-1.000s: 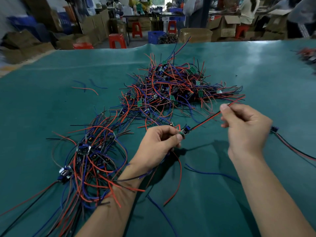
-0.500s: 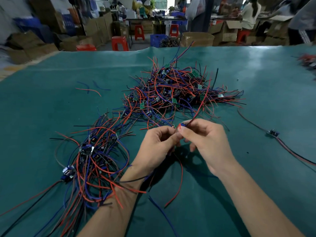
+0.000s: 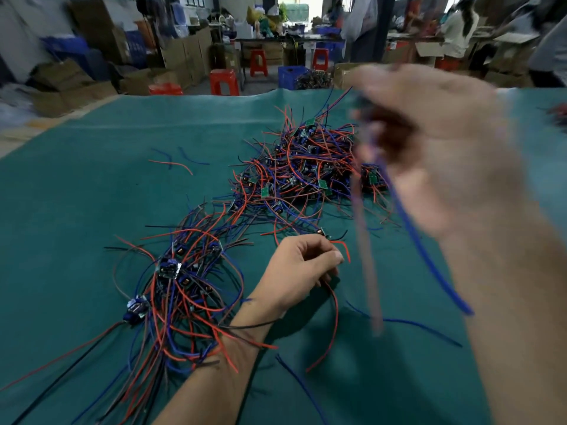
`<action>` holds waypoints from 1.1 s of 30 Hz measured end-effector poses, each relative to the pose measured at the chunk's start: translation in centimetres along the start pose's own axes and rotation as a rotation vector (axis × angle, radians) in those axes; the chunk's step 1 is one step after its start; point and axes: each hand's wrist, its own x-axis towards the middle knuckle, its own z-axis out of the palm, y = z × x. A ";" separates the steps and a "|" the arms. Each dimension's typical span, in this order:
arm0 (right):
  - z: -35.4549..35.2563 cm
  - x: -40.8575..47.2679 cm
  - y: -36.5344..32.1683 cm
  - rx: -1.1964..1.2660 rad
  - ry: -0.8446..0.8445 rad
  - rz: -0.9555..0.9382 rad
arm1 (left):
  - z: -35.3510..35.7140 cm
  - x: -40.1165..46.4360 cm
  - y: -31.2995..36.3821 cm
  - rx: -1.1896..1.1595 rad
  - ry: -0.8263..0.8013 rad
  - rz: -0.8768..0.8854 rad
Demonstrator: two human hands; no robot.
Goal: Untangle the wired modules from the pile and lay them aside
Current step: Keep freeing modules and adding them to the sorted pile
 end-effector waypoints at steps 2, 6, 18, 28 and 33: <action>3.8 1.3 1.2 -0.172 -0.191 0.084 | 0.1 -0.1 0.1 0.007 0.017 -0.020; 6.8 2.9 5.8 -0.799 -0.485 0.203 | 0.1 -0.2 0.3 0.041 0.046 -0.017; -4.6 1.3 13.4 -1.196 -0.185 0.407 | 0.1 -0.2 0.5 -0.053 0.101 -0.018; -10.9 -0.8 8.1 0.041 0.450 0.331 | 0.0 0.3 -0.2 -0.116 0.141 -0.002; -7.7 -3.7 9.6 0.351 0.261 0.526 | 0.1 0.1 0.2 -0.166 0.105 0.014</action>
